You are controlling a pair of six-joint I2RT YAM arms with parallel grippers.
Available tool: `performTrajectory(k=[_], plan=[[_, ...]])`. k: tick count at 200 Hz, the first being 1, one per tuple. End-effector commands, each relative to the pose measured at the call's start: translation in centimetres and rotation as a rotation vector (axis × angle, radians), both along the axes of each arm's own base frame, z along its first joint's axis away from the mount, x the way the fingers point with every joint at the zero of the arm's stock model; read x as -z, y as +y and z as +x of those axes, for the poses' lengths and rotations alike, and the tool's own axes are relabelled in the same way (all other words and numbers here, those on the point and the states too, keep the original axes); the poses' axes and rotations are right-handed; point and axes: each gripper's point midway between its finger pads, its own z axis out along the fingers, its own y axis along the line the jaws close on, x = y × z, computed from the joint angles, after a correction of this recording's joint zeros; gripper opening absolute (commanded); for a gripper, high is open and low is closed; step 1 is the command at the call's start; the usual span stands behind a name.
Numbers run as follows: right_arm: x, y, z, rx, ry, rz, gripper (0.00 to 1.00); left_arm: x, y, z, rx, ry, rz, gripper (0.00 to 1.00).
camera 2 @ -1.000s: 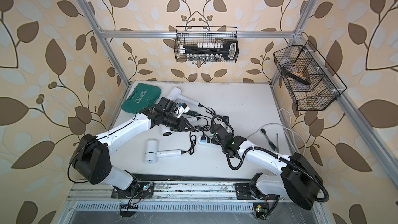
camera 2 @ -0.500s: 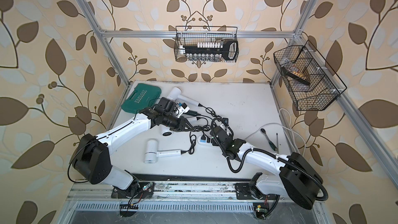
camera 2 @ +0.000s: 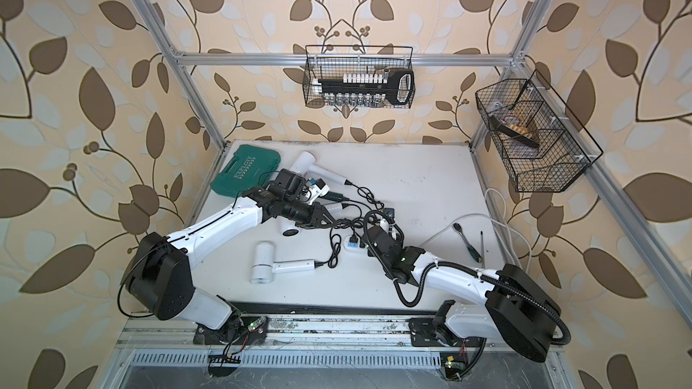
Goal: Charge the blow dryers
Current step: Insert the plug into the socket.
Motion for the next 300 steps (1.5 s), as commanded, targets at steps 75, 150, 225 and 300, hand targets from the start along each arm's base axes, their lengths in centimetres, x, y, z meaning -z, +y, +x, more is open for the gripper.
performTrajectory(k=[75, 150, 225, 300], plan=[[0.0, -0.7, 0.1, 0.021, -0.055, -0.007, 0.00, -0.4, 0.2, 0.0, 0.006, -0.012, -0.023, 0.32], [1.0, -0.8, -0.3, 0.012, -0.038, -0.016, 0.00, -0.5, 0.2, 0.1, 0.005, -0.013, -0.024, 0.32], [3.0, -0.9, -1.4, 0.030, -0.018, -0.016, 0.00, -0.4, 0.3, 0.1, 0.006, -0.014, -0.015, 0.32], [3.6, -1.3, -2.3, 0.042, -0.016, -0.119, 0.00, -0.4, 0.2, 0.2, 0.002, -0.012, -0.020, 0.32]])
